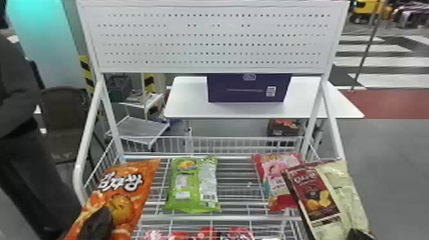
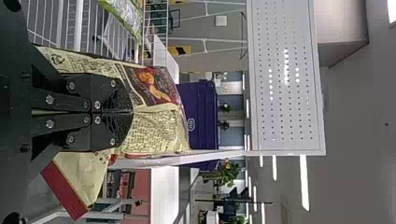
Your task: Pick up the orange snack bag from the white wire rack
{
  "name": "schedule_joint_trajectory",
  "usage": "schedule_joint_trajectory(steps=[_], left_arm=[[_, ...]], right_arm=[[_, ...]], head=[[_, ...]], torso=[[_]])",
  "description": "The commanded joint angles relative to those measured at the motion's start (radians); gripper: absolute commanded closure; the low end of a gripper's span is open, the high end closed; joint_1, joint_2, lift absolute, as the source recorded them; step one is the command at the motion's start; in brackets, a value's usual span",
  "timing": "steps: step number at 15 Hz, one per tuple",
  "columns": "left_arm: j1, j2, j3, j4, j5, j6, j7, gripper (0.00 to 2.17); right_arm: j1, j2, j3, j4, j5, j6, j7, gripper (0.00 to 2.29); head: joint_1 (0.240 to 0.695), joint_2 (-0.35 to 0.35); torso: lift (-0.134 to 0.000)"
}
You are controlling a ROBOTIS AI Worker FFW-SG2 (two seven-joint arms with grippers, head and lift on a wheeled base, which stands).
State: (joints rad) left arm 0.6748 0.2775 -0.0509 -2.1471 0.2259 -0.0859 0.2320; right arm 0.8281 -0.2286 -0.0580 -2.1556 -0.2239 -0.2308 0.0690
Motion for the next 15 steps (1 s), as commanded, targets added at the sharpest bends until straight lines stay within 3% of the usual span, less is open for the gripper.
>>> schedule_joint_trajectory(steps=[1, 5, 15], left_arm=[[0.069, 0.014, 0.000, -0.016, 0.010, -0.102, 0.003, 2.15], [0.129, 0.020, -0.001, -0.017, 0.017, -0.182, 0.006, 2.15], [0.138, 0.023, -0.012, -0.020, 0.015, -0.191, 0.003, 2.15]], right_arm=[[0.002, 0.000, 0.001, 0.000, 0.000, 0.000, 0.000, 2.26], [0.005, 0.000, 0.001, -0.001, 0.000, 0.000, 0.000, 2.26], [0.011, -0.003, 0.006, -0.004, 0.001, -0.015, 0.000, 2.26]], head=[[0.499, 0.000], [0.499, 0.000], [0.499, 0.000]], torso=[[0.000], [0.000], [0.000]])
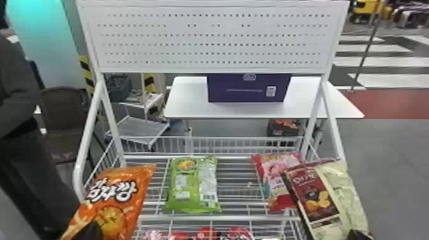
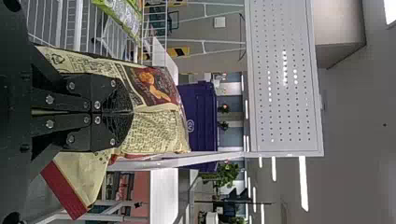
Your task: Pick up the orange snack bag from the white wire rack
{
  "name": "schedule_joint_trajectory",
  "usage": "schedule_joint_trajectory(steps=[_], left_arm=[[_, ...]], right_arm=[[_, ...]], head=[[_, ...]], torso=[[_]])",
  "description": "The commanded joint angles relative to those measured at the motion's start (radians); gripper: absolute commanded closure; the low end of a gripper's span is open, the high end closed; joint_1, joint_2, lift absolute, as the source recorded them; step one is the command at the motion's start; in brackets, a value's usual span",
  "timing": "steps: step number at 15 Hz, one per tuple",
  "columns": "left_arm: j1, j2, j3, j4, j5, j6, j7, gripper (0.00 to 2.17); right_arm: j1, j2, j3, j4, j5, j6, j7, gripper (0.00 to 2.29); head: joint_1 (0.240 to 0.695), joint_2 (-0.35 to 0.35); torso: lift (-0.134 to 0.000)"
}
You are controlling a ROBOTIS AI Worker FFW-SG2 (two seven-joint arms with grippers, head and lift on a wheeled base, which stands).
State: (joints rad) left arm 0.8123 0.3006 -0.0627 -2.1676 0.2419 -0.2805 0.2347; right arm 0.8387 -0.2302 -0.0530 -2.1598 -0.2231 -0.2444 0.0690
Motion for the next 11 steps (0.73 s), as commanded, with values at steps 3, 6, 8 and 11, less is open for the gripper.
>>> schedule_joint_trajectory(steps=[3, 6, 8, 11], left_arm=[[0.002, 0.000, 0.000, 0.000, -0.001, 0.007, 0.002, 2.15], [0.002, 0.000, 0.000, -0.003, -0.001, 0.004, 0.003, 2.15], [0.002, 0.000, 0.000, -0.005, -0.003, 0.007, 0.003, 2.15], [0.002, -0.002, -0.002, -0.008, -0.007, 0.007, 0.005, 2.15]], right_arm=[[0.002, -0.004, 0.001, 0.000, -0.001, -0.005, 0.000, 2.26], [0.002, -0.006, 0.001, 0.000, -0.001, -0.005, 0.000, 2.26], [0.002, -0.008, 0.001, 0.000, -0.001, -0.011, 0.000, 2.26], [0.003, -0.009, -0.001, 0.000, -0.007, -0.014, 0.000, 2.26]], head=[[0.499, 0.000], [0.499, 0.000], [0.499, 0.000], [0.499, 0.000]], torso=[[0.000], [0.000], [0.000], [0.000]])
